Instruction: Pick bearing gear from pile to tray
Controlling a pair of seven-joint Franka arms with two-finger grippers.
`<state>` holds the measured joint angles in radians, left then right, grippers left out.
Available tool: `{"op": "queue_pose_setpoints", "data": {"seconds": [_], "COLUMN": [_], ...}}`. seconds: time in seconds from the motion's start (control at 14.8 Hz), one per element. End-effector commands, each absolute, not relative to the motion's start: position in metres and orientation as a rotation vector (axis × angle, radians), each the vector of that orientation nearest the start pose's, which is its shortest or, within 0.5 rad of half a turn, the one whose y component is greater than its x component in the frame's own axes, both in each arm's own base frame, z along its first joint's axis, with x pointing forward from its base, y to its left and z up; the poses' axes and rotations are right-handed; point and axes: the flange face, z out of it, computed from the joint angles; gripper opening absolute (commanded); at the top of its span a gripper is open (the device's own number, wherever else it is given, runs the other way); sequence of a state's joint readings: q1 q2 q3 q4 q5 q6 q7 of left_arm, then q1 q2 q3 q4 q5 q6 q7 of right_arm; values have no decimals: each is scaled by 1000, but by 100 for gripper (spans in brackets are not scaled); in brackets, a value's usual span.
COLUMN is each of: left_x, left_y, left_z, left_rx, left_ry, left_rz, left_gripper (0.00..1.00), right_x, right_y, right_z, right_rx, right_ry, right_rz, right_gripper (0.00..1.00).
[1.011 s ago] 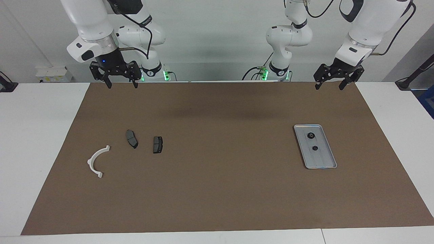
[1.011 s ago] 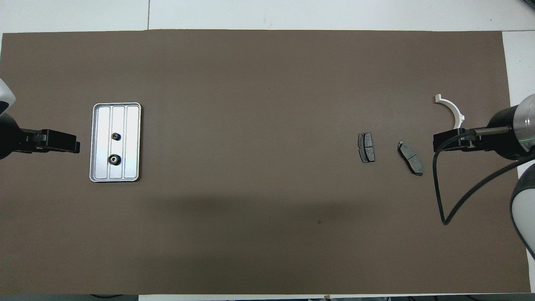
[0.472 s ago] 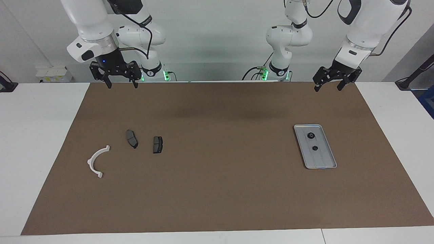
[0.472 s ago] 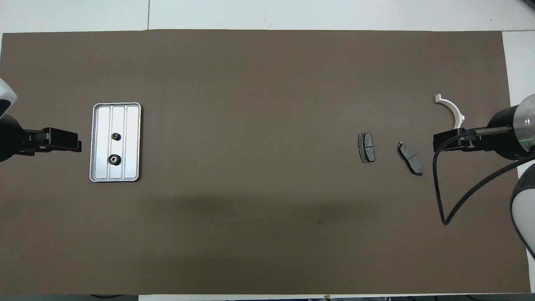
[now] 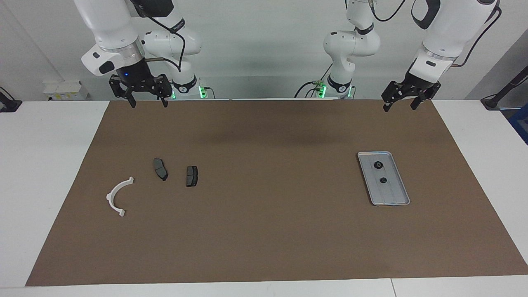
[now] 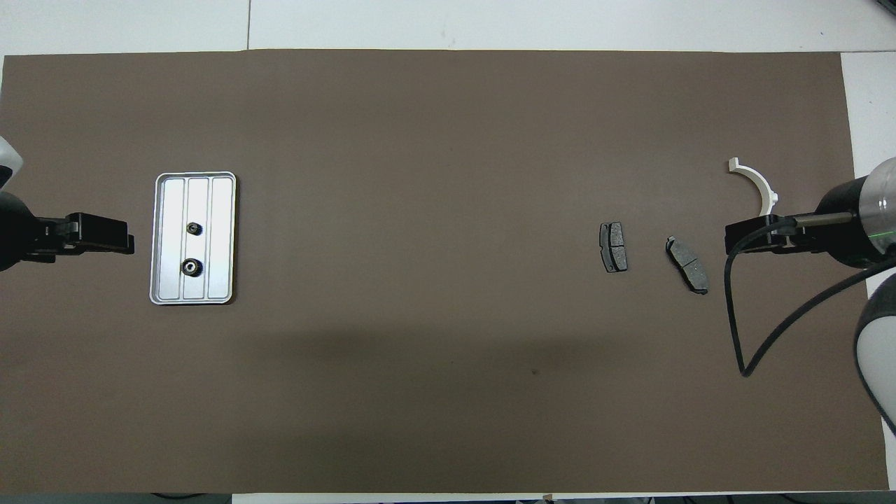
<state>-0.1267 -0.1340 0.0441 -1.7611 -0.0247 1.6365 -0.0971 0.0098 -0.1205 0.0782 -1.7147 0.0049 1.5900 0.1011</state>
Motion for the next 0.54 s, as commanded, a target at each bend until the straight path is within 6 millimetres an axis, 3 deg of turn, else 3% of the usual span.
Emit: {"op": "queue_pose_setpoints", "data": {"seconds": [0.0, 0.47], "left_x": [505, 505], "left_y": [-42, -42], "left_z": [611, 612], "left_rx": [-3169, -3169], "left_ry": [64, 65], "left_rz": [-31, -33], "left_gripper": [100, 100], "right_x": [513, 513], "right_y": [48, 49], "right_z": [624, 624], "right_rx": [-3152, -3150], "right_ry": [45, 45], "right_rz": [4, 4], "right_gripper": [100, 100]}}
